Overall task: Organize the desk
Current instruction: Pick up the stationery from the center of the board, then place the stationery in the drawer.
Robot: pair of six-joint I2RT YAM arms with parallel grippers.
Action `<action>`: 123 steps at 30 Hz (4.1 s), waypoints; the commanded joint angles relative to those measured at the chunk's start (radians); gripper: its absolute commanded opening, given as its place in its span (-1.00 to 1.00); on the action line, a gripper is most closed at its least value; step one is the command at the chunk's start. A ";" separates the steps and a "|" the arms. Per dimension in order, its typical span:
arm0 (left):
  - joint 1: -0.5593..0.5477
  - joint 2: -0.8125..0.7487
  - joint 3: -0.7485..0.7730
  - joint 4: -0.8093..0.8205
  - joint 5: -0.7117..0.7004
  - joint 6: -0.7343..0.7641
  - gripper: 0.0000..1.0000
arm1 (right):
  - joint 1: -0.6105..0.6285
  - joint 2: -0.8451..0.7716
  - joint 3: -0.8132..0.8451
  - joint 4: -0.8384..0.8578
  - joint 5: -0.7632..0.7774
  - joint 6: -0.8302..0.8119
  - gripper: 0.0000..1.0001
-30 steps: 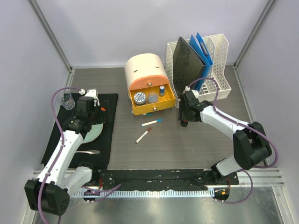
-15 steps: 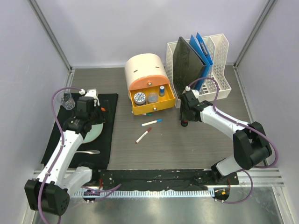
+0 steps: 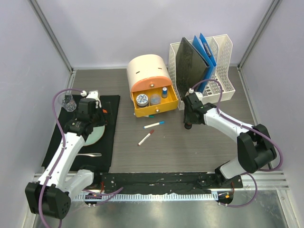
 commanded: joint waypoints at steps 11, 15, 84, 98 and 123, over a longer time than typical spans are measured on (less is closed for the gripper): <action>0.005 0.003 0.038 0.006 0.005 0.000 0.99 | -0.004 -0.093 0.004 -0.014 -0.047 -0.023 -0.99; 0.006 0.005 0.038 0.006 0.008 -0.002 0.99 | -0.004 -0.118 0.004 -0.013 -0.076 -0.033 -0.98; 0.005 0.001 0.041 0.003 0.006 0.001 0.99 | 0.134 0.079 0.737 -0.240 0.002 -0.164 -0.99; 0.005 0.003 0.041 0.003 0.011 0.001 0.99 | 0.153 0.163 0.770 -0.224 0.029 -0.174 -0.99; 0.005 0.003 0.043 0.001 0.011 0.003 0.99 | 0.159 0.306 0.809 -0.232 0.028 -0.184 -0.93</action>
